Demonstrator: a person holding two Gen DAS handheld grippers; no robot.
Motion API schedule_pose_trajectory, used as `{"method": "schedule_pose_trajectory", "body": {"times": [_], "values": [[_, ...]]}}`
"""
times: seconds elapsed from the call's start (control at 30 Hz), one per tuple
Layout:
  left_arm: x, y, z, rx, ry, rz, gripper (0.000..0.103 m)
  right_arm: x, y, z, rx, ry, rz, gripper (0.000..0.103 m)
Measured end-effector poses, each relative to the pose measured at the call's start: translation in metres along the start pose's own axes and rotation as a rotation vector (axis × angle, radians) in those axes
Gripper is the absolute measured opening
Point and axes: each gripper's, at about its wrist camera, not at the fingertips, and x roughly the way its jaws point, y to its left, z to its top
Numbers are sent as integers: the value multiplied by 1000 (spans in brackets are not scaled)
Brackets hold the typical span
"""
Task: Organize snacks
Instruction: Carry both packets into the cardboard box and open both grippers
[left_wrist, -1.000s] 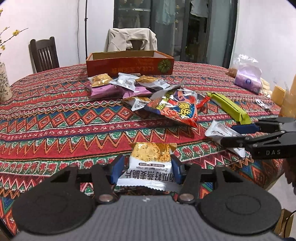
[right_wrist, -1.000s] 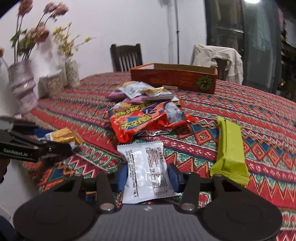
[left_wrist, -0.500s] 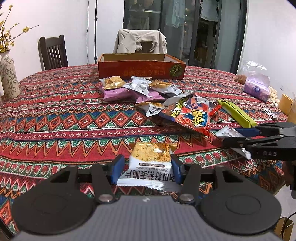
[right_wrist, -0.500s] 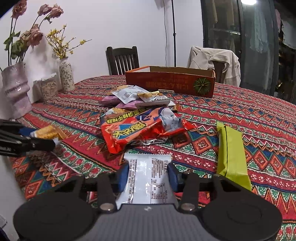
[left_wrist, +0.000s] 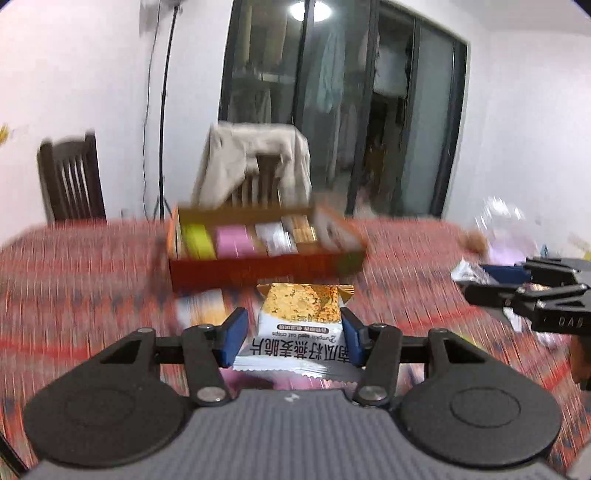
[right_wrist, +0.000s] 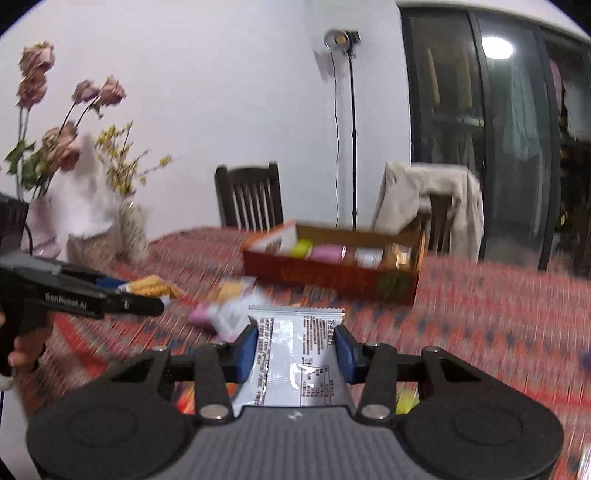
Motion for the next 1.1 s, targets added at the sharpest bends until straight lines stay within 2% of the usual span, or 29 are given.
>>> {"method": "schedule_pose_trajectory", "body": {"times": [0.1, 0.2, 0.33, 0.5, 0.57, 0.67, 0.73, 0.77, 0.83, 0.87, 0.9, 0.97, 1.1], "values": [[42, 20, 45, 1, -37, 61, 54, 42, -27, 48, -21, -25, -1, 44], [97, 45, 82, -22, -14, 123, 54, 98, -51, 96, -53, -35, -20, 44], [176, 78, 111, -67, 47, 180, 54, 195, -74, 140, -112, 51, -90, 44], [268, 104, 120, -156, 165, 166, 54, 317, -114, 146, -71, 255, -145, 44], [300, 106, 121, -164, 207, 175, 54, 356, -128, 140, -67, 329, -179, 44], [338, 109, 118, -164, 272, 201, 54, 392, -143, 128, -65, 402, -232, 44], [356, 114, 115, -174, 301, 234, 58, 406, -150, 119, -72, 442, -269, 44], [360, 115, 113, -180, 297, 253, 69, 411, -153, 116, -77, 458, -283, 45], [361, 116, 113, -199, 294, 254, 73, 413, -155, 109, -85, 462, -287, 46], [356, 116, 114, -199, 282, 239, 74, 413, -153, 108, -86, 459, -281, 55], [351, 116, 117, -192, 270, 229, 74, 410, -151, 108, -85, 448, -275, 72], [346, 114, 124, -167, 255, 232, 77, 402, -144, 109, -98, 405, -272, 86], [306, 108, 136, -130, 225, 234, 78, 378, -135, 123, -135, 352, -267, 86]]}}
